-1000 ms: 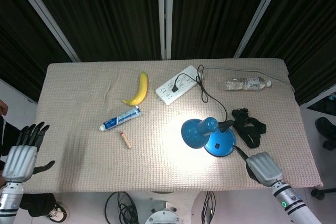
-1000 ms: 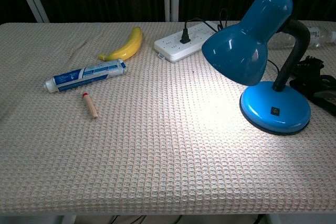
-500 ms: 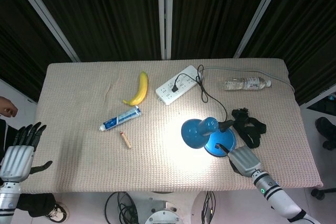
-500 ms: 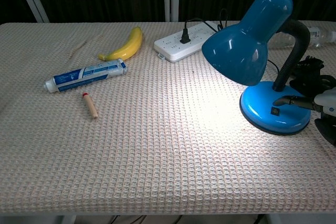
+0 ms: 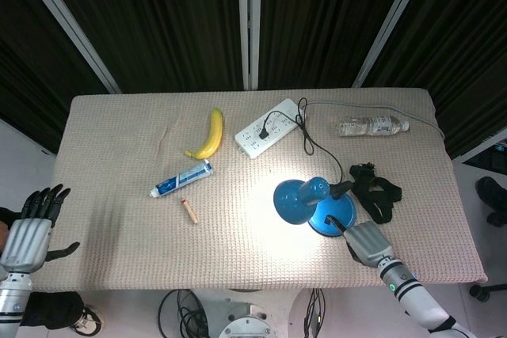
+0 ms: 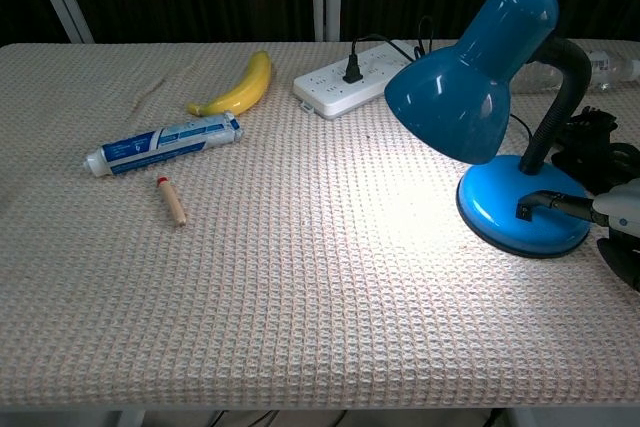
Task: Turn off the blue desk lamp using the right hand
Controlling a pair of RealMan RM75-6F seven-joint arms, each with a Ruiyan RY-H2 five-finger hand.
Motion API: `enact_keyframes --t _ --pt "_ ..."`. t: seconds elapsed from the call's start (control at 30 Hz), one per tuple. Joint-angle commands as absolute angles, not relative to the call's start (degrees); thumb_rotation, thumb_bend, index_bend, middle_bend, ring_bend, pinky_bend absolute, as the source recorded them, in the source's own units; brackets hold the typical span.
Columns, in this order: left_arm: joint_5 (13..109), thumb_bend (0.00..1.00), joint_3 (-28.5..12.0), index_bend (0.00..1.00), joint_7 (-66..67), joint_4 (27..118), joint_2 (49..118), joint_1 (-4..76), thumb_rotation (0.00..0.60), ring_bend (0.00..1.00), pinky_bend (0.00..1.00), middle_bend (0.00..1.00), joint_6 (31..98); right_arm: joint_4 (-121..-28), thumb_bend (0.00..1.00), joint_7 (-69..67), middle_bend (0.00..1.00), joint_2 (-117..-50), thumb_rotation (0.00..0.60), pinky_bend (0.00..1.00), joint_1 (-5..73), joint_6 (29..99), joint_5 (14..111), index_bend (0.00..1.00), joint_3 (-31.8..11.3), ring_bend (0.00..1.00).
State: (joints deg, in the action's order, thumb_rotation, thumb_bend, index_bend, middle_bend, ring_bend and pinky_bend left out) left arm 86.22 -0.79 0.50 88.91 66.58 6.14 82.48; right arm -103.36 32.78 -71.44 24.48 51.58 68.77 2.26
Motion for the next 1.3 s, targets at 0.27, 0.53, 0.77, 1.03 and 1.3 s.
enact_keyframes --t 0.27,0.53,0.77,1.03,1.3 --pt "86.3 0.00 -0.8 0.00 0.0 89.0 66.2 5.8 0.600 0.00 0.00 0.00 83.0 -103.2 0.78 33.6 0.95 -72.0 0.600 0.88 25.5 51.4 67.0 0.00 3.7 0.92" --pt "86.3 0.00 -0.7 0.00 -0.2 89.0 66.3 5.8 0.600 0.00 0.00 0.00 82.9 -102.9 0.79 36.8 0.95 -72.4 0.600 0.88 27.0 51.2 63.5 0.00 4.6 0.92" --pt "86.3 0.00 -0.8 0.00 -0.3 89.0 66.2 5.8 0.600 0.00 0.00 0.00 83.1 -103.0 0.78 38.8 0.95 -72.8 0.600 0.88 27.6 52.7 61.4 0.00 5.1 0.92" --pt "86.7 0.00 -1.0 0.00 -0.1 89.4 65.9 5.7 0.600 0.00 0.00 0.00 83.8 -105.6 0.78 33.8 0.95 -69.3 0.600 0.88 24.1 62.0 69.5 0.00 4.9 0.92" --pt "87.6 0.00 -0.9 0.00 0.7 90.4 65.8 5.6 0.600 0.00 0.00 0.00 84.5 -104.9 0.78 19.9 0.95 -61.2 0.600 0.88 15.4 75.9 84.0 0.00 8.8 0.92"
